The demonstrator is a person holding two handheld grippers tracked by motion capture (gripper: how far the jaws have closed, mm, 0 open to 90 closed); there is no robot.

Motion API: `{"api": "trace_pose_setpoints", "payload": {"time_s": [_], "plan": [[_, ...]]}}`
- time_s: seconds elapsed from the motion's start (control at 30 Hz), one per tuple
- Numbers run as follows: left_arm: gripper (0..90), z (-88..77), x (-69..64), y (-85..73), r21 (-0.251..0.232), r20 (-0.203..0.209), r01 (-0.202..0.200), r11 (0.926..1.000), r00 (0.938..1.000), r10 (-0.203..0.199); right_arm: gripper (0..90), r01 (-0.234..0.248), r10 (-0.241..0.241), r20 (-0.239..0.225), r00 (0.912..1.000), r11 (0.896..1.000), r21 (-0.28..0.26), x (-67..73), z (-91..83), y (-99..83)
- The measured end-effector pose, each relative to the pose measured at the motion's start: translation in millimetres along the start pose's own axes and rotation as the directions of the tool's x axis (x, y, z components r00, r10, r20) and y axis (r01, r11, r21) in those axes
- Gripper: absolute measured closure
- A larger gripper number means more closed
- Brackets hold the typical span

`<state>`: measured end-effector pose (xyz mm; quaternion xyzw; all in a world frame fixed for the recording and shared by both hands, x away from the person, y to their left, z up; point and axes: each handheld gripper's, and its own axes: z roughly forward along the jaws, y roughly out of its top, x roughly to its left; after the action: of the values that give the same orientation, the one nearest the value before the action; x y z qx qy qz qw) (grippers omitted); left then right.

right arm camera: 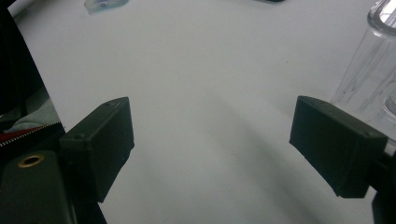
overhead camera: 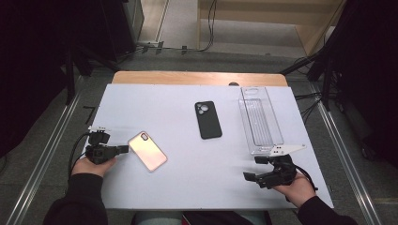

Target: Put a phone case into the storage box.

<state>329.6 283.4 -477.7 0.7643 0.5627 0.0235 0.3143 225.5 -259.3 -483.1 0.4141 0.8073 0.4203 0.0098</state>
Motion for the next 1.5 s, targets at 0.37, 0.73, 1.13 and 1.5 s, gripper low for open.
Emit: {"api": "trace_pose_setpoints", "payload": {"time_s": [0.37,0.73,1.13,1.5], "plan": [[89.7,15.4,-1.0,9.1,0.000,-0.007,0.017,0.9999,0.9998,-0.017,11.9,0.001,-0.001,0.004,1.0000,1.000,0.004,0.1,0.3,-0.2],[89.7,29.7,-7.4,24.6,-0.009,-0.004,-0.020,0.9998,0.9998,0.020,11.9,0.001,-0.001,0.006,1.0000,1.000,0.007,0.0,0.2,-0.9],[89.7,44.5,-20.0,39.1,-0.002,0.010,-0.085,0.9964,0.9963,0.085,11.9,-0.005,0.005,0.004,1.0000,1.000,0.004,0.2,1.6,-0.2],[89.5,54.6,-31.3,45.9,0.009,0.041,-0.125,0.9921,0.9914,0.125,11.9,-0.014,0.014,0.018,0.9997,1.000,0.005,-6.1,7.1,1.8]]}}
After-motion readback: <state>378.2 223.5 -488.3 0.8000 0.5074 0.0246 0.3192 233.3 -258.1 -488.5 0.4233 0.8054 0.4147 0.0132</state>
